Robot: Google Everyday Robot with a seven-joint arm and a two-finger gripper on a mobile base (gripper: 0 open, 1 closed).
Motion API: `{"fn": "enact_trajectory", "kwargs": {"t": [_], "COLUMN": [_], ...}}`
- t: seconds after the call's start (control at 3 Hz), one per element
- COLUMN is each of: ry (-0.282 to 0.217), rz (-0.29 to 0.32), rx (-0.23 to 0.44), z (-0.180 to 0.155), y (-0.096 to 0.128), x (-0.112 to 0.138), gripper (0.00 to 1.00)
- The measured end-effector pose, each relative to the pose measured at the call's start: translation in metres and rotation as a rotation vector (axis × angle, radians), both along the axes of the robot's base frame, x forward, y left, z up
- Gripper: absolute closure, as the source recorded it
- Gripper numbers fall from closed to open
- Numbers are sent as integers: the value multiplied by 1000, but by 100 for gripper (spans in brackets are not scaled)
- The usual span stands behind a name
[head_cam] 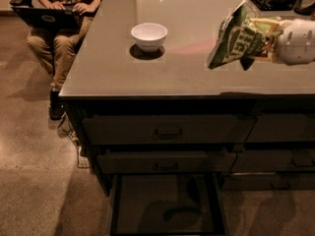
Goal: Pick green jalapeno chip bag from bottom drawer and place on counter
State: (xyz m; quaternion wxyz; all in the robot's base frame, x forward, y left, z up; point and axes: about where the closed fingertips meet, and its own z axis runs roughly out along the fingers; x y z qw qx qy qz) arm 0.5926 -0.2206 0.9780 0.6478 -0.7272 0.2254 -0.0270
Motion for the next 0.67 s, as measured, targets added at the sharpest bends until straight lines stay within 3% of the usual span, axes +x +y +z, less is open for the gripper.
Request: {"fn": "enact_trajectory", "kwargs": {"t": [0.67], "ry": [51], "rz": [-60], "rx": [-150], "z": [17], "y": [-7], "x": [60], "gripper": [100]}}
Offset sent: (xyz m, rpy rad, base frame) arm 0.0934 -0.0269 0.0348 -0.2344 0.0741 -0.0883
